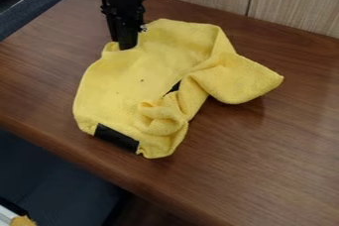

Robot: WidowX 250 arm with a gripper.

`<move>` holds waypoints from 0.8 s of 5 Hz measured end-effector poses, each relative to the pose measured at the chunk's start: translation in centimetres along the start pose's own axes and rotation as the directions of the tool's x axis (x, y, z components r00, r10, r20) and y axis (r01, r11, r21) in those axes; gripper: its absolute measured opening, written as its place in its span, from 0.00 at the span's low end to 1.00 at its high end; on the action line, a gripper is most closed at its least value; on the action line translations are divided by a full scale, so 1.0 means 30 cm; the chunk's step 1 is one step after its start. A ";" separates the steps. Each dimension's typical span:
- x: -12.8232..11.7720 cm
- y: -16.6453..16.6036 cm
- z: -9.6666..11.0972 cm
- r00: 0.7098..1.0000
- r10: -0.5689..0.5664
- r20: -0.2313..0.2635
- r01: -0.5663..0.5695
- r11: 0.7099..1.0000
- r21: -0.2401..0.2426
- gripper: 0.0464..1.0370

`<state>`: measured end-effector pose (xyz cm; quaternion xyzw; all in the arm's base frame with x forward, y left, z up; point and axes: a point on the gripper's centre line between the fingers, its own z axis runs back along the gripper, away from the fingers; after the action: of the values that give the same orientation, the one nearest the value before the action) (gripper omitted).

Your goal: Unfold the cloth from top left to bottom right

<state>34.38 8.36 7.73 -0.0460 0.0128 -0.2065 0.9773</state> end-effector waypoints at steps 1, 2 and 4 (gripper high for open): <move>-0.010 -0.001 -0.005 1.000 0.005 -0.025 -0.006 1.000 -0.018 0.53; -0.009 0.002 0.001 1.000 0.005 -0.028 -0.005 1.000 -0.015 0.83; -0.013 -0.004 0.022 0.999 -0.005 -0.043 0.004 1.000 -0.010 0.97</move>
<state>34.00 8.47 8.38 -0.0464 0.0344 -0.2096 0.9761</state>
